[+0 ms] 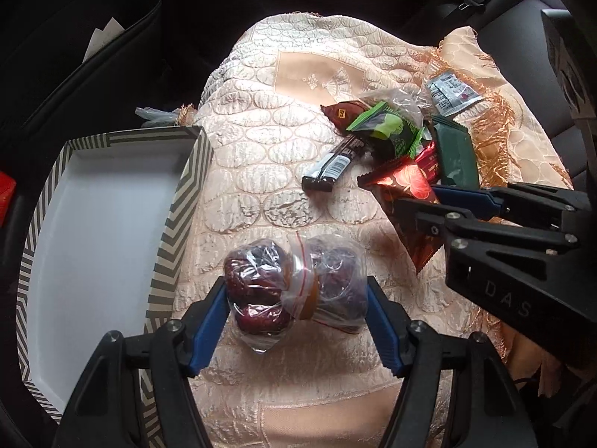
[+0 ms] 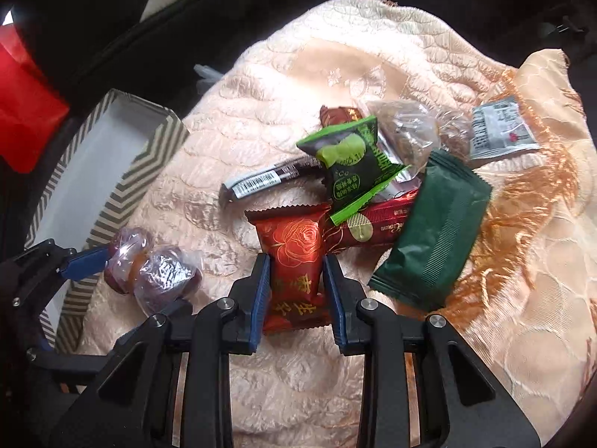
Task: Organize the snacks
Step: 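Carry the date bag with left tool over the white tray while right tool carries the candy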
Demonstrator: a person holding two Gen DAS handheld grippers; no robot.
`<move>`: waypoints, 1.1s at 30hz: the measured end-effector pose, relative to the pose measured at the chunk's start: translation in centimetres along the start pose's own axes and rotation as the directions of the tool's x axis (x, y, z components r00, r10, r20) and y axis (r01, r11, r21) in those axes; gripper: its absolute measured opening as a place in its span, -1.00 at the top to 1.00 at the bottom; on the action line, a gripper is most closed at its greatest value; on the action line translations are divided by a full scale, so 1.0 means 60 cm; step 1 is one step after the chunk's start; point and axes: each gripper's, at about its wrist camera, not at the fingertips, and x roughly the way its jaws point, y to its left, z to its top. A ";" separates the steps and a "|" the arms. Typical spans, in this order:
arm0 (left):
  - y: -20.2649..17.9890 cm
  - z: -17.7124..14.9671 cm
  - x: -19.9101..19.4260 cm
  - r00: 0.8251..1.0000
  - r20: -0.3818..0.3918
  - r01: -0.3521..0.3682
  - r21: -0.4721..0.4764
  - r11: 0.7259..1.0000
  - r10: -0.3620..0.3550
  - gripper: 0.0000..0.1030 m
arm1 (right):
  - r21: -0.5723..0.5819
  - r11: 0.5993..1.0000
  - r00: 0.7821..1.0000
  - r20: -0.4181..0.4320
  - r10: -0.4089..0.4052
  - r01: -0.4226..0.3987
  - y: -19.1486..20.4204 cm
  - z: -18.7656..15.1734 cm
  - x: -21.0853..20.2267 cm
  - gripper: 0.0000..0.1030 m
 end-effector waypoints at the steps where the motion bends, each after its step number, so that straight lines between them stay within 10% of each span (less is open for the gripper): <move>1: 0.002 0.001 -0.007 1.000 0.009 -0.004 0.001 1.000 0.004 -0.39 | 0.001 1.000 1.000 0.015 0.005 -0.005 0.003 0.000 -0.009 0.46; 19: 0.135 0.034 -0.081 0.993 0.088 -0.071 -0.131 0.989 0.082 -0.39 | -0.059 0.997 0.992 0.113 0.053 -0.047 0.097 0.057 -0.061 0.46; 33: 0.325 0.076 -0.031 0.981 0.030 -0.172 -0.333 0.927 0.193 -0.39 | -0.090 0.985 0.985 0.077 0.157 -0.150 0.205 0.129 -0.001 0.46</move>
